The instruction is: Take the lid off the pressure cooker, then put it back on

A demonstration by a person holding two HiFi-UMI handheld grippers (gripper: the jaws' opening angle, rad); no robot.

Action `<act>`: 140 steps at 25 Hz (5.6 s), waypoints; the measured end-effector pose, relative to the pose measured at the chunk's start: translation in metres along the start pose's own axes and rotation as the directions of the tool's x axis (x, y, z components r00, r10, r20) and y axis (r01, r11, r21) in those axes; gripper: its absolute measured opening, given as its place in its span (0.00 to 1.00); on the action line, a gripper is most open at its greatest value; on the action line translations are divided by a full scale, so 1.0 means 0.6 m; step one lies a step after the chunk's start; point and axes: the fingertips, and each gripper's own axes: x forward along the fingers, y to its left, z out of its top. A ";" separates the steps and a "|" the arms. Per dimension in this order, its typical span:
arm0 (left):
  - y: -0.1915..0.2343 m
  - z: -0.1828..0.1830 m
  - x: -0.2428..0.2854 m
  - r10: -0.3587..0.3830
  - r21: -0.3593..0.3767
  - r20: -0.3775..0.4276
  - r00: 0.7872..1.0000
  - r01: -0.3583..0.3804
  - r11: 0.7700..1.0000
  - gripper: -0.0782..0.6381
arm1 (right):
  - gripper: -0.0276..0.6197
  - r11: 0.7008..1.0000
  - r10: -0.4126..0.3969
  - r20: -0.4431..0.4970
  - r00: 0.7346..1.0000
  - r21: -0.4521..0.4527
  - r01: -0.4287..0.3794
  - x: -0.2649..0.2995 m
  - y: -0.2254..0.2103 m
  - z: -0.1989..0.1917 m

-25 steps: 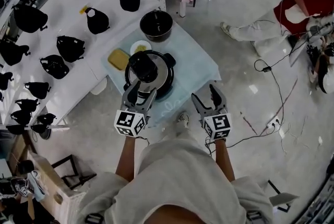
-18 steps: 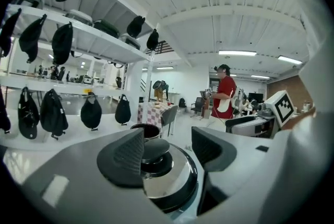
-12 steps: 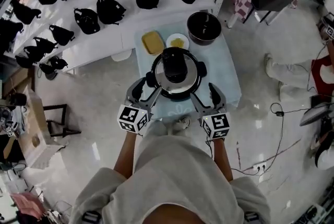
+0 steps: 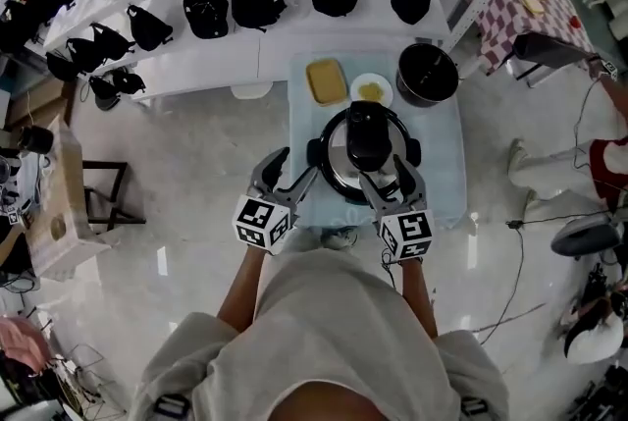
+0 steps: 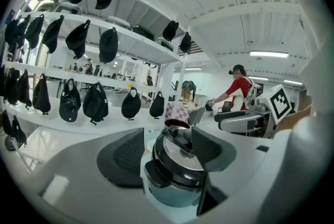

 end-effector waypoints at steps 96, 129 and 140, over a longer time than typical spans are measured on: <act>0.093 0.032 0.132 -0.060 -0.051 0.017 0.998 0.061 0.997 0.48 | 0.46 0.819 0.098 -0.916 0.388 -0.147 -0.555 0.144 -0.018 -0.122; 0.015 0.079 0.182 -0.206 0.045 0.035 0.978 0.205 0.978 0.48 | 0.46 0.919 0.080 -0.861 0.503 -0.132 -0.372 0.085 -0.092 -0.030; -0.147 0.079 0.275 -0.441 0.090 -0.021 0.897 0.441 0.893 0.48 | 0.46 0.998 -0.050 -0.852 0.521 -0.056 0.003 -0.107 -0.270 -0.048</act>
